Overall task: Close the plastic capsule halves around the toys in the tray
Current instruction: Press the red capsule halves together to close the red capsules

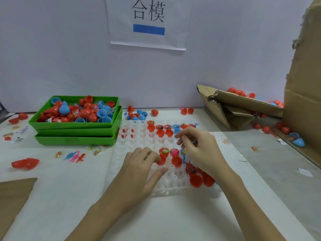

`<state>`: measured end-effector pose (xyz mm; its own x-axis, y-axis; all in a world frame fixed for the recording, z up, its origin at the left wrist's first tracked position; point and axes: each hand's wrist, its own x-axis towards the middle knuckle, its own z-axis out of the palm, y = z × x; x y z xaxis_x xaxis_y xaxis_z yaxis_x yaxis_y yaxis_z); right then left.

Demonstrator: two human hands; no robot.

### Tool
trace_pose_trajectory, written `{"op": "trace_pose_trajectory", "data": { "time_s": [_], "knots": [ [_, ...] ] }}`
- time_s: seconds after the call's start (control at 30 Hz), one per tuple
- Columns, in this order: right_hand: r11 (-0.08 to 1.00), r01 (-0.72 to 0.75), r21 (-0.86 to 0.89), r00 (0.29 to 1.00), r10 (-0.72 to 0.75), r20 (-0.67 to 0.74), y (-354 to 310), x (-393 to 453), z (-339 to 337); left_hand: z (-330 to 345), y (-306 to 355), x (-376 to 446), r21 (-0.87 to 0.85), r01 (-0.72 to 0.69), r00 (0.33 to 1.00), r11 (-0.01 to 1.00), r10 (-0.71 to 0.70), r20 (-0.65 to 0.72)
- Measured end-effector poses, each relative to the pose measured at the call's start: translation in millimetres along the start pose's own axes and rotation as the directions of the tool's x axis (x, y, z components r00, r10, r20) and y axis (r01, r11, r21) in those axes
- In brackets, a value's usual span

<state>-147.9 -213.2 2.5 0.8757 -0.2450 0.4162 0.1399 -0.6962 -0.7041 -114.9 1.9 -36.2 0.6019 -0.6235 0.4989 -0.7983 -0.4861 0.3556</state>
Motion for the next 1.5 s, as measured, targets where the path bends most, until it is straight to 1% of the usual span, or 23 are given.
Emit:
{"op": "trace_pose_trajectory", "data": {
  "time_s": [0.1, 0.2, 0.27, 0.33, 0.4, 0.5, 0.57, 0.6, 0.67, 0.7, 0.77, 0.8, 0.97, 1.07, 1.13, 1.2, 1.27, 1.33, 1.43, 1.5],
  "knots": [
    [1.000, -0.007, -0.011, 0.999, 0.008, 0.050, -4, 0, 0, -1, -1, 1, -0.081, 0.022, 0.996, 0.996, -0.028, -0.079],
    [0.999, -0.048, -0.002, 0.984, 0.047, 0.172, -9, 0, -4, -4, 0, 1, -0.121, 0.013, 0.988, 0.993, -0.032, -0.154],
    [0.991, -0.101, 0.085, 0.952, 0.071, 0.299, -10, 0, -9, -7, 2, 3, -0.145, -0.016, 0.975, 0.989, -0.017, -0.220],
    [0.965, -0.168, 0.202, 0.903, 0.068, 0.425, -12, -1, -12, -9, 3, 5, -0.158, -0.035, 0.958, 0.987, -0.012, -0.285],
    [0.933, -0.192, 0.303, 0.884, 0.031, 0.466, -15, -3, -12, -10, 3, 6, -0.155, -0.039, 0.949, 0.987, -0.012, -0.316],
    [0.899, -0.167, 0.406, 0.908, -0.020, 0.419, -20, -5, -7, -11, 1, 6, -0.172, -0.030, 0.941, 0.985, -0.031, -0.337],
    [0.898, -0.126, 0.422, 0.931, -0.040, 0.363, -22, -5, -4, -11, 1, 7, -0.260, 0.001, 0.936, 0.966, -0.092, -0.339],
    [0.901, -0.105, 0.421, 0.939, -0.049, 0.340, -23, -5, -2, -11, 1, 7, -0.347, 0.031, 0.934, 0.937, -0.151, -0.325],
    [0.904, -0.075, 0.420, 0.949, -0.064, 0.309, -23, -5, 1, -12, 3, 8, -0.541, 0.090, 0.923, 0.836, -0.274, -0.270],
    [0.905, -0.066, 0.421, 0.951, -0.070, 0.300, -23, -5, 3, -13, 5, 9, -0.612, 0.103, 0.912, 0.784, -0.320, -0.257],
    [0.907, -0.043, 0.419, 0.956, -0.085, 0.282, -23, -5, 5, -17, 6, 10, -0.699, 0.101, 0.886, 0.708, -0.383, -0.260],
    [0.907, -0.024, 0.419, 0.959, -0.098, 0.267, -24, -6, 6, -19, 5, 10, -0.717, 0.095, 0.879, 0.690, -0.396, -0.265],
    [0.895, 0.060, 0.442, 0.967, -0.161, 0.195, -28, -10, 17, -23, 4, 10, -0.690, 0.064, 0.892, 0.721, -0.351, -0.284],
    [0.912, 0.129, 0.390, 0.967, -0.203, 0.155, -29, -12, 22, -23, 4, 10, -0.671, 0.051, 0.900, 0.739, -0.326, -0.290],
    [0.926, 0.174, 0.335, 0.968, -0.224, 0.116, -29, -13, 23, -23, 4, 9, -0.675, 0.044, 0.895, 0.737, -0.330, -0.301],
    [0.935, 0.260, 0.243, 0.960, -0.278, 0.041, -32, -15, 24, -23, 5, 9, -0.689, 0.034, 0.885, 0.724, -0.342, -0.315],
    [0.921, 0.369, 0.124, 0.929, -0.368, -0.035, -33, -17, 29, -22, 5, 9, -0.705, 0.028, 0.875, 0.709, -0.359, -0.325],
    [0.904, 0.424, 0.046, 0.905, -0.422, -0.057, -33, -19, 34, -22, 4, 9, -0.720, 0.026, 0.865, 0.694, -0.377, -0.332],
    [0.910, 0.414, 0.015, 0.908, -0.412, -0.076, -36, -22, 39, -23, 3, 9, -0.717, 0.032, 0.866, 0.696, -0.378, -0.329],
    [0.935, 0.344, 0.090, 0.938, -0.338, -0.074, -38, -23, 39, -23, 2, 9, -0.707, 0.034, 0.876, 0.707, -0.362, -0.320]
  ]
}}
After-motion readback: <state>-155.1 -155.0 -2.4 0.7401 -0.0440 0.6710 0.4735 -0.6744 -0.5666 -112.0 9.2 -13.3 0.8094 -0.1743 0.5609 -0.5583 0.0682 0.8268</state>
